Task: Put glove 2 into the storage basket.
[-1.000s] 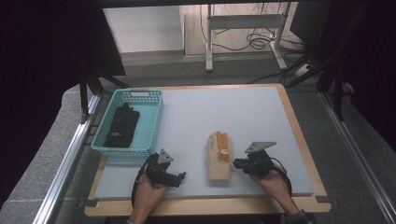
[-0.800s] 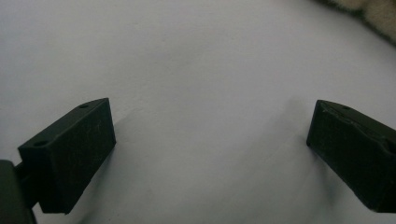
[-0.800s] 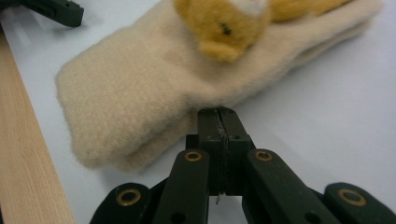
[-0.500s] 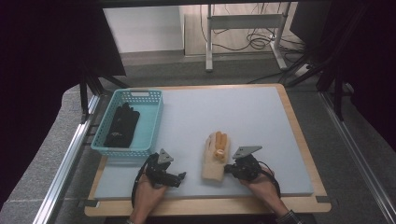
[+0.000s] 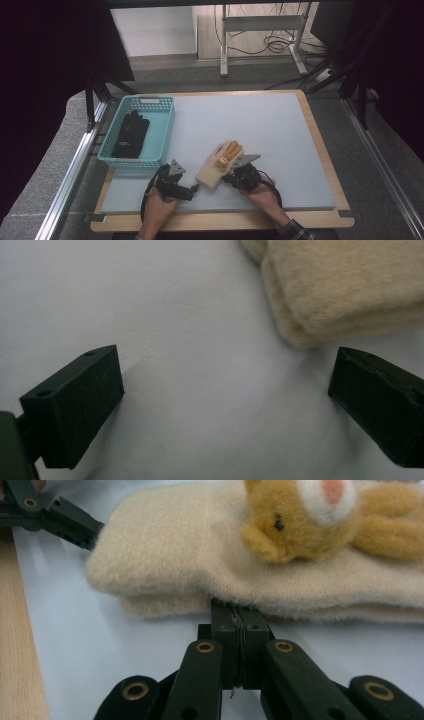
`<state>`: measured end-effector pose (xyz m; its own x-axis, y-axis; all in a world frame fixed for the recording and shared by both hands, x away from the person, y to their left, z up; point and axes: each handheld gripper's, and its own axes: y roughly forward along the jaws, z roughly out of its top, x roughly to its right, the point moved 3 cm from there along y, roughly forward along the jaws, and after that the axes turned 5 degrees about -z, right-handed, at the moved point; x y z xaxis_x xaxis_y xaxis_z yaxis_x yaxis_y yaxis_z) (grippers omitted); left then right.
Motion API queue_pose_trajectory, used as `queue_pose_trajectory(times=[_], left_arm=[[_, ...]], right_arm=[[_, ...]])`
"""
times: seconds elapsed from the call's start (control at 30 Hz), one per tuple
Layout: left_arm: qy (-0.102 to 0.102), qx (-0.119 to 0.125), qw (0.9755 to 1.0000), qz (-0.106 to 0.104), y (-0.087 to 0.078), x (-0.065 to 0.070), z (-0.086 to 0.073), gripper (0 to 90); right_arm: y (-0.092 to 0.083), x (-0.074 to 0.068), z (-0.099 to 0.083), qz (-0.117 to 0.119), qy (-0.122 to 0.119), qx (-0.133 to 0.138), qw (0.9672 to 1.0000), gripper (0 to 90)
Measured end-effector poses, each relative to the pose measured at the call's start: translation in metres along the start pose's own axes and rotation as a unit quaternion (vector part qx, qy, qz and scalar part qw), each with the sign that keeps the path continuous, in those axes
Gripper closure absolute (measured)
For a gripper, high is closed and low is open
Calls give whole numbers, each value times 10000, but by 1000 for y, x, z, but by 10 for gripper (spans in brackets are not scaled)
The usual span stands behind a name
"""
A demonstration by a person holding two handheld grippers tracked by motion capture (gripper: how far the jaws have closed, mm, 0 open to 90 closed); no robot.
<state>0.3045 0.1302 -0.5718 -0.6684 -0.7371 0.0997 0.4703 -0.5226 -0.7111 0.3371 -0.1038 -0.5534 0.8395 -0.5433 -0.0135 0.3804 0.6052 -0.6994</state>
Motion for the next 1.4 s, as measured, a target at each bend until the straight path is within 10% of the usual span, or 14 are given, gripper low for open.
queue_pose_trajectory(times=[0.5,1.07,1.4], left_arm=[[0,0,10000,0,0,0,0,13],[0,-1,10000,4,0,0,0,13],[-20,6,10000,0,0,1,0,13]], right_arm=[[-34,26,-13,-586,126,199,9980,601],[-85,85,-66,-1628,812,204,9831,238],[-83,91,-76,-1622,866,67,9829,187]])
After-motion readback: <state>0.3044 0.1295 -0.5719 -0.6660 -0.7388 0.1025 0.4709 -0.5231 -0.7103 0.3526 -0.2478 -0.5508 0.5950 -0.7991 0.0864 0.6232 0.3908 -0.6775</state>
